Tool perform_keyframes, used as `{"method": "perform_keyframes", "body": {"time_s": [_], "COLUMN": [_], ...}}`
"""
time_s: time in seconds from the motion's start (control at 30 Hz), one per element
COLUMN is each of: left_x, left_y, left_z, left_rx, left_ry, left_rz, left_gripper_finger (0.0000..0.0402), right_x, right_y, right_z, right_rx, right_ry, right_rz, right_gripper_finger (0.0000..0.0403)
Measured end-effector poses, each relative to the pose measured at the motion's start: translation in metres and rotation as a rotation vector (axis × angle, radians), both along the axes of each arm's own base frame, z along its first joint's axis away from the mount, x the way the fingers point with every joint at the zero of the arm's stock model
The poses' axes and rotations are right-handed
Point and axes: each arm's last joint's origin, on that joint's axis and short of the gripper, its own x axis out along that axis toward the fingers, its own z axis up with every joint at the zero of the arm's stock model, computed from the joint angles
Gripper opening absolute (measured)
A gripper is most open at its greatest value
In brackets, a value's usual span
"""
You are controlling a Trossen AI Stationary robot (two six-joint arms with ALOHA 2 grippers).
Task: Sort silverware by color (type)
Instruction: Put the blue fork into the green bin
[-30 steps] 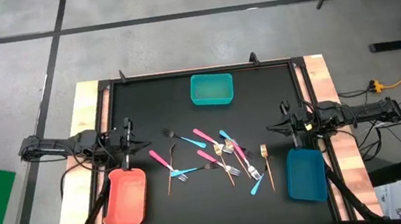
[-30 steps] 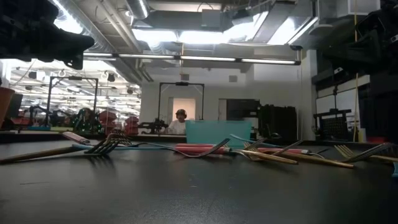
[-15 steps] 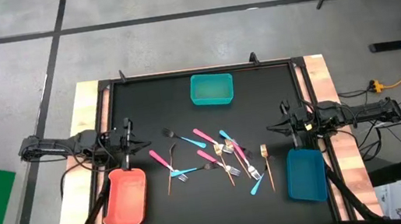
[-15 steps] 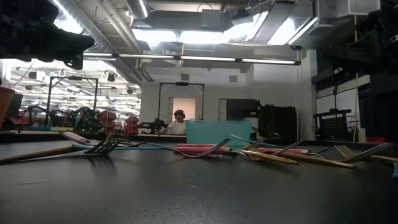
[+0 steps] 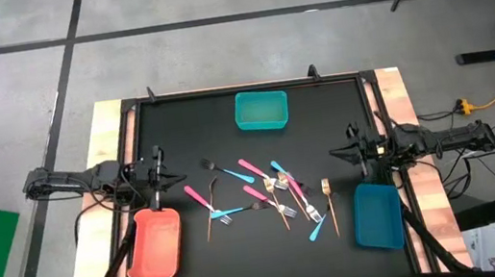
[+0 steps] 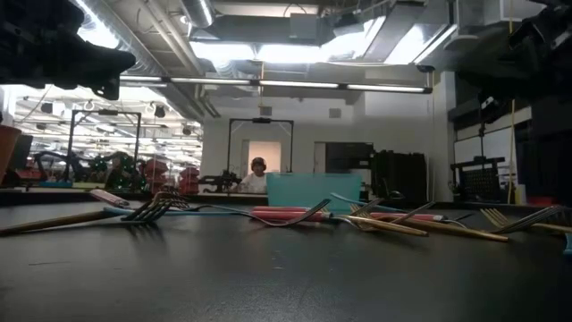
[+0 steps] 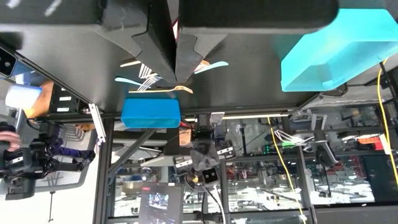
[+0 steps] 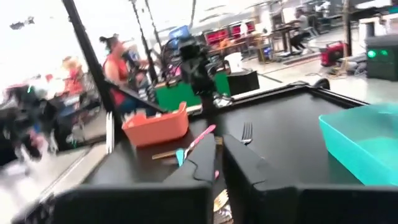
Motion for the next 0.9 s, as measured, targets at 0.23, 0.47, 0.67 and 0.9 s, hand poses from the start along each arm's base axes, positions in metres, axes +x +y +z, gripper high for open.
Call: {"method": "perform_keyframes", "body": {"time_s": [0.23,0.47,0.67,0.9], "left_x": [0.0,0.0,0.0,0.0], "left_y": [0.0,0.0,0.0,0.0], "left_z": [0.0,0.0,0.0,0.0], "left_rx": [0.0,0.0,0.0,0.0], "left_ry": [-0.001,0.0,-0.001,0.0], "left_rz": [0.0,0.0,0.0,0.0], "left_gripper_finger": [0.0,0.0,0.0,0.0], "right_x": [-0.001,0.0,0.012,0.044], "right_y": [0.0,0.001,0.001,0.002], "right_z": [0.006,0.02,0.04,0.055], "right_rx": [0.117,0.17,0.157,0.145], "right_ry": [-0.067,-0.163,-0.099,0.066], "right_rz": [0.015,0.049,0.024,-0.071], "right_gripper_finger": [0.0137,0.0204,0.0203,0.0201]}}
